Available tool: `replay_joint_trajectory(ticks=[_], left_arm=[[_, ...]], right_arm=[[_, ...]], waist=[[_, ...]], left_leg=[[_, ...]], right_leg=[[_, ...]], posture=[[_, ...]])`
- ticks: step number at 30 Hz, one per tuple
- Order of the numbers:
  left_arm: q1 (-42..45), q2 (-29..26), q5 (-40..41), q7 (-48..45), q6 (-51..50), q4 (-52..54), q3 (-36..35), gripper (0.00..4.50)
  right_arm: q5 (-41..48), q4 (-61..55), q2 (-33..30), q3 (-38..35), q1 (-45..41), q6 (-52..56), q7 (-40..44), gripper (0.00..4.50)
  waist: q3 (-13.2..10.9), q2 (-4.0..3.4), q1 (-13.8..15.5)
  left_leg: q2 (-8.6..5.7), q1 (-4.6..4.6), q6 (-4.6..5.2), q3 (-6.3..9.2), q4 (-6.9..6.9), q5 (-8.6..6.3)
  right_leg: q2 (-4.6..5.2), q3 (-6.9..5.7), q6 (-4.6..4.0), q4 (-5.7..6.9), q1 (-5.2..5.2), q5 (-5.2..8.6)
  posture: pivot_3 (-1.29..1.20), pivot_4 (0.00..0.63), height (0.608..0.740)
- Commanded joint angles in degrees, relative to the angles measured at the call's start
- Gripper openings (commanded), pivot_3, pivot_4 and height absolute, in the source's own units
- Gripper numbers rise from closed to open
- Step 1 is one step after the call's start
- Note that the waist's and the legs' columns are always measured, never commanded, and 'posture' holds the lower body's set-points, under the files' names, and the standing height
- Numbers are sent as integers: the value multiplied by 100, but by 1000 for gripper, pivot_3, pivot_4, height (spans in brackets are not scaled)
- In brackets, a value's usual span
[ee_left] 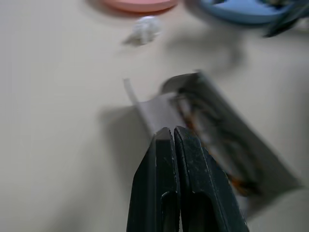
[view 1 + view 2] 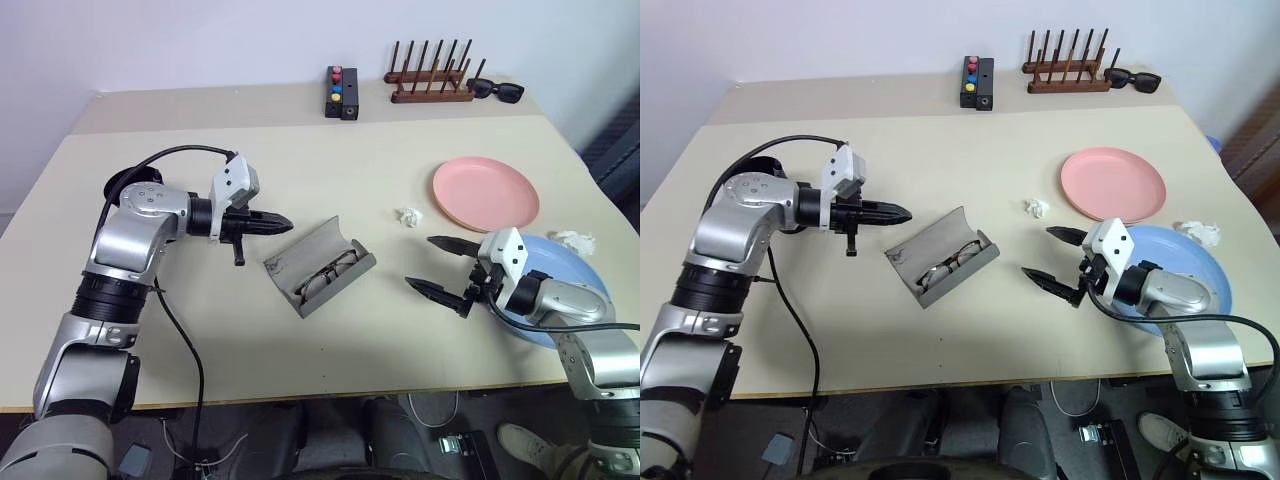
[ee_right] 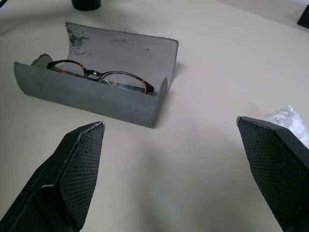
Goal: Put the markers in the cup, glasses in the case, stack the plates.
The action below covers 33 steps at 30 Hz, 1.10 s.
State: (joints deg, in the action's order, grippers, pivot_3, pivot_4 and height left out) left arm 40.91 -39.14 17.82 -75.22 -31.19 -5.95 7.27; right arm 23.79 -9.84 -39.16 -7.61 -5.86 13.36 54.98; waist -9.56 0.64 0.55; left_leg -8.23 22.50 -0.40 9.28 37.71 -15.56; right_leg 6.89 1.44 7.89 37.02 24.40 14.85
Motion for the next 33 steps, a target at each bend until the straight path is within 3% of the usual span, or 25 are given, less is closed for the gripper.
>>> replay_joint_trajectory(ticks=[1,11,22,33], left_arm=[[-155,-343,281,-320,-222,519,-80,55],[-583,-603,417,-540,-544,1280,393,55],[-898,-290,-282,633,-124,1584,630,55],[-953,-300,-1050,1539,-467,1818,1031,55]], right_arm=[[35,-55,42,-23,-106,-109,4,4500],[39,18,36,-17,-161,-143,15,4500],[107,-167,-7,-159,47,-107,-83,4500],[76,-59,-1,-191,99,-206,-60,4500]], waist=[[0,0,3],[-1,-1,7],[-1,-1,15],[-1,-1,21]], left_leg=[[0,0,0,0,0,0],[0,0,0,0,-2,0],[0,-1,0,0,-2,0],[0,-1,0,-1,-3,0]], right_leg=[[0,0,0,0,0,0],[0,1,0,-2,-2,0],[0,2,0,-4,-2,0],[0,2,0,-4,-2,0]], posture=[[0,150,740],[0,150,740],[0,150,740],[0,150,740]])
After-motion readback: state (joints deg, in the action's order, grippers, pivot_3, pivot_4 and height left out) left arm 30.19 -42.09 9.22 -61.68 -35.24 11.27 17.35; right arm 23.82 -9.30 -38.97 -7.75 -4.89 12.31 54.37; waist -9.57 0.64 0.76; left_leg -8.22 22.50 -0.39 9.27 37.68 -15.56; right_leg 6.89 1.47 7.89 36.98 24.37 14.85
